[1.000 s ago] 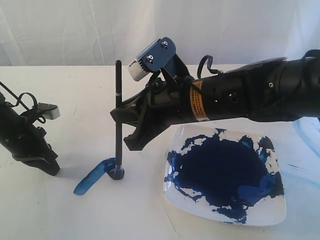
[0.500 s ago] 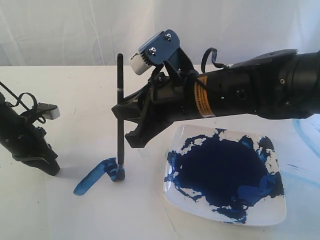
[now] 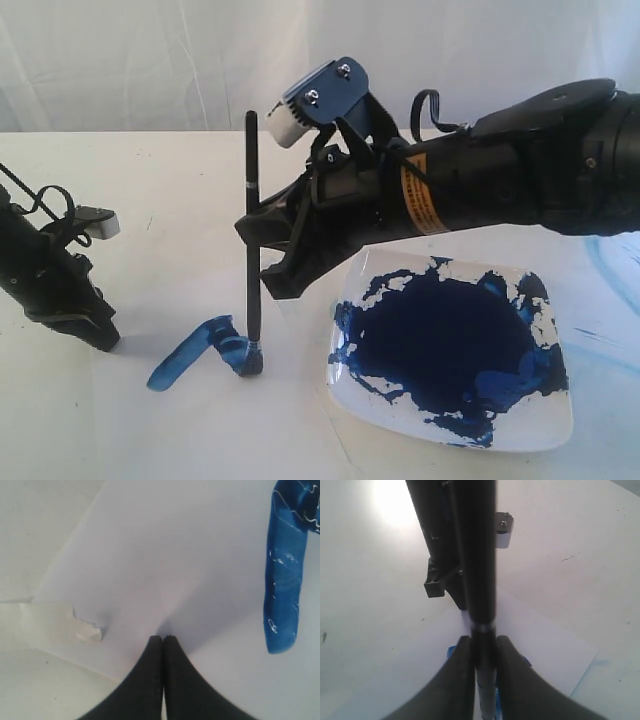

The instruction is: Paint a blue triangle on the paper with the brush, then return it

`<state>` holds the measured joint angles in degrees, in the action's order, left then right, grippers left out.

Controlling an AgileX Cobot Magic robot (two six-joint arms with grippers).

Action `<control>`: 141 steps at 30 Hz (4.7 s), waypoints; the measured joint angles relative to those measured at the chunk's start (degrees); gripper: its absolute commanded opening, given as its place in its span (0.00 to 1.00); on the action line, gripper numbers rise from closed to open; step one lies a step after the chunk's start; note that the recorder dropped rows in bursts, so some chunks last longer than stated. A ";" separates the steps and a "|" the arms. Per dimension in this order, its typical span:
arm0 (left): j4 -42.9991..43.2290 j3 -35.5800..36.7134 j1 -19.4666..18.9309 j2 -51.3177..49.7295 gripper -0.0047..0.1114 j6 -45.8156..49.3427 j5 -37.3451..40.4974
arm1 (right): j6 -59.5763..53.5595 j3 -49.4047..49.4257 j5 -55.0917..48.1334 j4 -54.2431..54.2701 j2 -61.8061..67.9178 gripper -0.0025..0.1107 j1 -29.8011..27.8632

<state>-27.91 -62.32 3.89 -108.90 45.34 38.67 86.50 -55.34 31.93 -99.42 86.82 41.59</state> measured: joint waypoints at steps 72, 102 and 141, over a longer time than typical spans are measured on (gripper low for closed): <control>0.31 0.00 0.00 0.00 0.04 0.00 0.48 | 12.95 -2.23 -4.61 -0.18 1.33 0.02 0.00; 0.31 0.00 0.00 0.00 0.04 0.00 0.70 | -1.08 -5.11 6.59 10.42 4.39 0.02 1.94; 0.31 0.00 0.00 0.00 0.04 0.00 0.70 | -19.55 -5.11 11.85 17.58 9.41 0.02 1.94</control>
<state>-27.60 -62.32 3.89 -108.90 45.34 39.37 66.95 -60.45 43.78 -81.84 96.23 43.53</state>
